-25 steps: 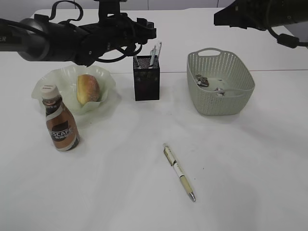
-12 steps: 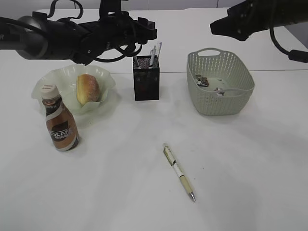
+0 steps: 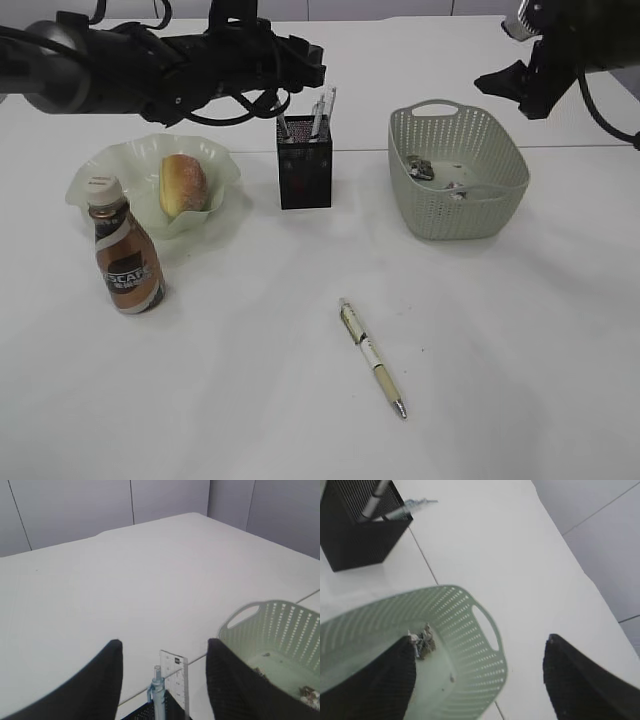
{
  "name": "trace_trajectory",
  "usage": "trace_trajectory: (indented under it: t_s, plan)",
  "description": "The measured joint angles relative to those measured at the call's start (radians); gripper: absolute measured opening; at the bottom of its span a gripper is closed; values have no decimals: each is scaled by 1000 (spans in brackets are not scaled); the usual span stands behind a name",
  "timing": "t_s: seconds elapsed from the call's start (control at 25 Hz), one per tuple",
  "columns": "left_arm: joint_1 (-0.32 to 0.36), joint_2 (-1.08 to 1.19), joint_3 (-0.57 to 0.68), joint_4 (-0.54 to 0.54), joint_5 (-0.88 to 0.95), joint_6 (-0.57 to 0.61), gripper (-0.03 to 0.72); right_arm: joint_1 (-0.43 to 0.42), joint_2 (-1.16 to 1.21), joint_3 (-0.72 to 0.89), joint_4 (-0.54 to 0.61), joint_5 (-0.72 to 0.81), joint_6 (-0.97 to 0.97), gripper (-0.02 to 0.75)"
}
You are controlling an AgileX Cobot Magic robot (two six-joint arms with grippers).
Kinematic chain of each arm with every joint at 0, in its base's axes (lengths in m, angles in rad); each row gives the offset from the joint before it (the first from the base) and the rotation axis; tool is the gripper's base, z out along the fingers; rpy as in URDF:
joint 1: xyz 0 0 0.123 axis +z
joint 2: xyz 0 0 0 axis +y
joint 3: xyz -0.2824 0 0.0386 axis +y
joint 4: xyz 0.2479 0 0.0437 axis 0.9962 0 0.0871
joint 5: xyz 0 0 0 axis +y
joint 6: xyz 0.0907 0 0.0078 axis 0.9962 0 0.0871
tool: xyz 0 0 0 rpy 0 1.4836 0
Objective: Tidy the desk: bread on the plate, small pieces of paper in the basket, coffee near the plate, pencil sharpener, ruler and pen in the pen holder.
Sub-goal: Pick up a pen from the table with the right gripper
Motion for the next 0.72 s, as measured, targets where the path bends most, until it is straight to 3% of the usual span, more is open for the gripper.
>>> trace_trajectory:
  t_s: [0.2, 0.48, 0.72]
  plan:
    - [0, -29, 0, 30, 43, 0, 400, 0, 3, 9, 0, 102, -35, 585]
    - [0, -49, 0, 31, 47, 0, 400, 0, 3, 62, 2, 425, -201, 585]
    - [0, -49, 0, 31, 61, 0, 400, 0, -6, 81, 6, 484, -293, 584]
